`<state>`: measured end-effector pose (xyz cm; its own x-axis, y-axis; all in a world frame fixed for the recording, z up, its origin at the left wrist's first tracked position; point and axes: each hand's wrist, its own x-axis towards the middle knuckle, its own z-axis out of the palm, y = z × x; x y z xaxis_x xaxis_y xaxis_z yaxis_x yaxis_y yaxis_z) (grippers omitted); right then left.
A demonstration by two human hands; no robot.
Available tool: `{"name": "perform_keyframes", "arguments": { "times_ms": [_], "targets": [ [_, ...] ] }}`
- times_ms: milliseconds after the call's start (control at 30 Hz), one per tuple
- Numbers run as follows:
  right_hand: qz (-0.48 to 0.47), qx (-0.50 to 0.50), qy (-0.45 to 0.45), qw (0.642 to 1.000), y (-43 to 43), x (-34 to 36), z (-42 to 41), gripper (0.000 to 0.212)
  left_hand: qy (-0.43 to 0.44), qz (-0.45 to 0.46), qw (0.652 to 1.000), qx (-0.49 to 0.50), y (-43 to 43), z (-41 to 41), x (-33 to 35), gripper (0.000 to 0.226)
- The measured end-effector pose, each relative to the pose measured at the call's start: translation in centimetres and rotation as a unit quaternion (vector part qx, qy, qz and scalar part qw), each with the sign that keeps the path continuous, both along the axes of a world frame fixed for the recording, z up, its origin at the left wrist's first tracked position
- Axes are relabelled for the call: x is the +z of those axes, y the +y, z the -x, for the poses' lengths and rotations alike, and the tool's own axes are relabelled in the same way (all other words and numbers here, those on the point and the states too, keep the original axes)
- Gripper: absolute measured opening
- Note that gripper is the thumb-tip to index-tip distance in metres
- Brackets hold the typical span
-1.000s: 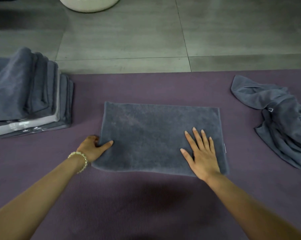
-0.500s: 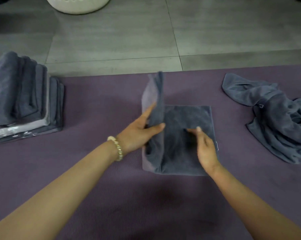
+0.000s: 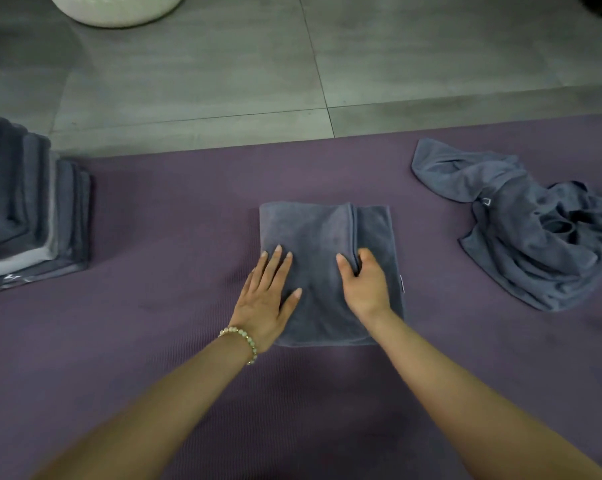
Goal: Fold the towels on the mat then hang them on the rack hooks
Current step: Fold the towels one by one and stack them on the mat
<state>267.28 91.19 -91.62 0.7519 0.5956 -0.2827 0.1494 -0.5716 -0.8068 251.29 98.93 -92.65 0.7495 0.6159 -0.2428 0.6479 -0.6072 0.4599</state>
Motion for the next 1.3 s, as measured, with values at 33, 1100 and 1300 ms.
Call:
{"name": "perform_keyframes", "arguments": {
  "times_ms": [33,1100,1300],
  "targets": [
    [-0.01,0.007,-0.054,0.998,-0.3,0.1,-0.2,0.029,-0.01,-0.001,1.0,0.005,-0.2,-0.2,0.0,0.075],
    [0.004,-0.105,-0.034,0.994,-6.3,-2.4,-5.7,0.028,-0.003,-0.006,0.998,0.061,3.2,-7.7,-0.6,0.083],
    [0.003,-0.094,0.002,0.996,-6.8,-1.7,-5.9,0.03,-0.109,0.216,0.899,0.366,2.9,-7.7,0.5,0.079]
  ]
}}
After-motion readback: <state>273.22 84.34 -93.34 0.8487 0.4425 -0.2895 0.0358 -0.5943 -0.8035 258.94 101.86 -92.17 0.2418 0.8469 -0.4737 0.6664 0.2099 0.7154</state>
